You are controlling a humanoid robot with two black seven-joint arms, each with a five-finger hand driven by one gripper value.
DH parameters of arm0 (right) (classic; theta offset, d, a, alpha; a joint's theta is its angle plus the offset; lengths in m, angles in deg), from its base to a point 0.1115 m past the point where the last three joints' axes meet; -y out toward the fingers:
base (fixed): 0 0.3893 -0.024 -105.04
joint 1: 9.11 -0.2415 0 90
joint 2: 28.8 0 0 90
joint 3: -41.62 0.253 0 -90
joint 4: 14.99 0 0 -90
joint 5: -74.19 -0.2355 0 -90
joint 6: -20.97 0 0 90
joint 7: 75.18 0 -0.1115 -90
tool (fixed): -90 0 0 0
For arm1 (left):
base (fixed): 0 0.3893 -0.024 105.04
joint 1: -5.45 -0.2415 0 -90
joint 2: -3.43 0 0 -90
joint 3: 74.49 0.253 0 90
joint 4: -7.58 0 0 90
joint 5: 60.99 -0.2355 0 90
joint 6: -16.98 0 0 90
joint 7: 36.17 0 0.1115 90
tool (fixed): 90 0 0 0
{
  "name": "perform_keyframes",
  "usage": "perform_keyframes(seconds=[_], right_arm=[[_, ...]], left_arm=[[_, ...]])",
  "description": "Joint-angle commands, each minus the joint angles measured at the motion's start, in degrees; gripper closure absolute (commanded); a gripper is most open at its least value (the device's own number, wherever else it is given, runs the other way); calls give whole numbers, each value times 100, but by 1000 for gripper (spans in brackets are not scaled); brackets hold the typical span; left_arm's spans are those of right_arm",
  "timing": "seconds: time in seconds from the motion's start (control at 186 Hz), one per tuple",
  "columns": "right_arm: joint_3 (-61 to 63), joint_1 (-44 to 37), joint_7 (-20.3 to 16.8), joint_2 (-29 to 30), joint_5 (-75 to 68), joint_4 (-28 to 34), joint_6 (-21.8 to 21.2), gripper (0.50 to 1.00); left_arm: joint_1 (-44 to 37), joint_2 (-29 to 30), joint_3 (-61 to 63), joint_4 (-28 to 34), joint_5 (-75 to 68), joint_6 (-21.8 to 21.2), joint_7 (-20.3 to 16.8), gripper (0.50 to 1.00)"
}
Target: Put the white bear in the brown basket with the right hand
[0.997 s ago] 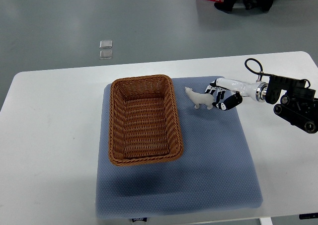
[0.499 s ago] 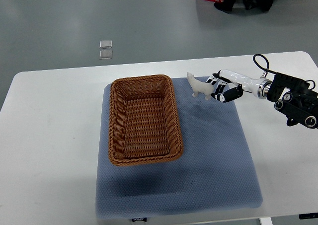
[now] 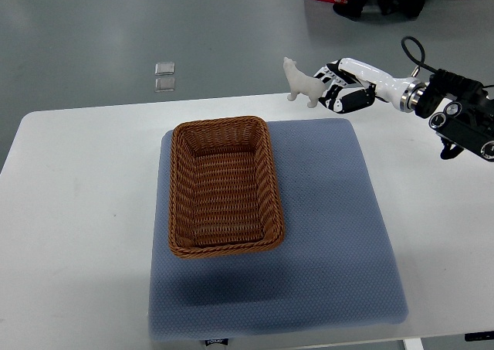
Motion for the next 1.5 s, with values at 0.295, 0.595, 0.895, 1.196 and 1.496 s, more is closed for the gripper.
perform_keyframes(seconds=[0.295,0.595,0.895,1.196,1.496], right_arm=[[-92,-73,9,508,1998,837,-34,1000],[-83,68,62,508,2139,837,45,711],[22,112,97,411,2016,793,449,593],[523,710,53,332,-322,222,766,591],[593,1026,44,288,-4207,-719,783,576]], left_arm=[[0,0,0,0,0,0,-3,500],[0,0,0,0,0,0,-3,500],[0,0,0,0,0,0,-3,500],[0,0,0,0,0,0,-3,500],[0,0,0,0,0,0,-3,500]])
